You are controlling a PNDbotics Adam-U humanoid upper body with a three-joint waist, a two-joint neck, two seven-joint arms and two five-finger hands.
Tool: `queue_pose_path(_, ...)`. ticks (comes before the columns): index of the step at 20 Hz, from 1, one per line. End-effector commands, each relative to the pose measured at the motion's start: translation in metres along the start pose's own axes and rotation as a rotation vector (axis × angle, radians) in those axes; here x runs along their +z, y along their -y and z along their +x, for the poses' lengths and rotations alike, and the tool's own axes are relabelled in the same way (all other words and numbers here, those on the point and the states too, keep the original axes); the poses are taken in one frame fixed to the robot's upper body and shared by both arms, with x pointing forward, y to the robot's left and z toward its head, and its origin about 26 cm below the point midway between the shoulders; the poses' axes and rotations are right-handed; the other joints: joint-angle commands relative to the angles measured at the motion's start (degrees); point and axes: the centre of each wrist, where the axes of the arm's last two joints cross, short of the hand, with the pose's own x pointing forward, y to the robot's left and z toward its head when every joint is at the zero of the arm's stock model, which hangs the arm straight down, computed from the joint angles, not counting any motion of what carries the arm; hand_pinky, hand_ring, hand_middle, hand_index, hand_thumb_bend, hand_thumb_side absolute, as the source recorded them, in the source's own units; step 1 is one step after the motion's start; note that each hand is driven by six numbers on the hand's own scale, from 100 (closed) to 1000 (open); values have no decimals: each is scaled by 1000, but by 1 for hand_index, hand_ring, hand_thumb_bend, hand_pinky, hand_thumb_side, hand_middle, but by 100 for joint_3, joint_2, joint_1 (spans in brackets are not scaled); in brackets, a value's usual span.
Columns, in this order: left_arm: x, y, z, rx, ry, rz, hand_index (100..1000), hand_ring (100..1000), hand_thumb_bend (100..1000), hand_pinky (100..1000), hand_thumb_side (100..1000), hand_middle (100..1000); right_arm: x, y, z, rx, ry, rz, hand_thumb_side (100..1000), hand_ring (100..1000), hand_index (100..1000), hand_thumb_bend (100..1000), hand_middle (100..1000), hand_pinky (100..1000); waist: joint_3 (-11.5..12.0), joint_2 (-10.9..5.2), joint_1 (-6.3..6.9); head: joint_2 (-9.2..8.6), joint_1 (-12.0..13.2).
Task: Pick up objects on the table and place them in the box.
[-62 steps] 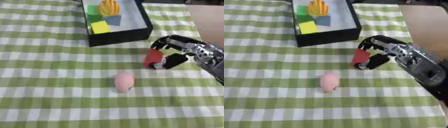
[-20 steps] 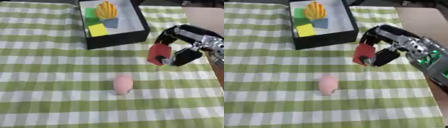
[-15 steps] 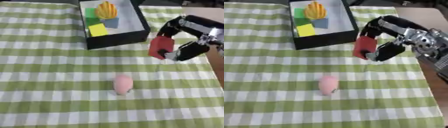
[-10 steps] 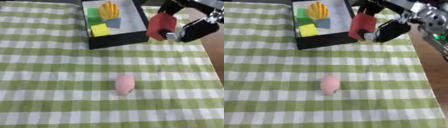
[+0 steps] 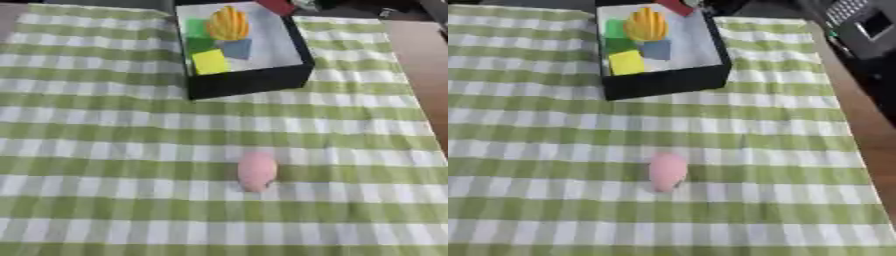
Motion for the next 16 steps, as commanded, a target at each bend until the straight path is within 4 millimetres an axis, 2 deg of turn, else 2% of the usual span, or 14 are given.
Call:
queue_pose_path(1, -7, 2, 17, 2, 72, -38, 814, 812, 107, 843, 712, 806, -25, -2, -12, 43, -23, -2, 100, 663, 664, 132, 485, 810, 56, -198, -47, -72, -100)
queue_pose_path(6, -9, 6, 26, 48, 130, -43, 807, 802, 121, 837, 690, 795, -56, -28, -40, 74, -66, 43, 100, 670, 670, 139, 492, 813, 199, -158, -67, -112, -222)
queue_pose_path(10, -11, 10, 30, 80, 157, -44, 805, 801, 121, 836, 685, 793, -68, -55, -60, 137, -82, 99, 100, 687, 685, 189, 510, 814, 271, -127, -69, -148, -266)
queue_pose_path(11, -11, 10, 30, 82, 158, -46, 805, 801, 121, 836, 686, 793, -69, -59, -63, 154, -81, 112, 100, 697, 697, 211, 521, 816, 277, -124, -70, -150, -269)
queue_pose_path(13, -11, 10, 29, 83, 154, -47, 806, 802, 119, 837, 690, 793, -71, -64, -65, 190, -70, 130, 100, 754, 765, 362, 595, 827, 275, -124, -74, -138, -271)
queue_pose_path(14, -11, 10, 29, 83, 152, -47, 806, 802, 119, 837, 690, 793, -71, -64, -65, 209, -62, 131, 100, 783, 802, 404, 633, 837, 271, -126, -76, -133, -267)
queue_pose_path(16, -11, 10, 28, 81, 148, -47, 806, 802, 118, 837, 690, 793, -70, -63, -64, 238, -51, 126, 100, 805, 828, 426, 665, 846, 265, -130, -77, -125, -262)
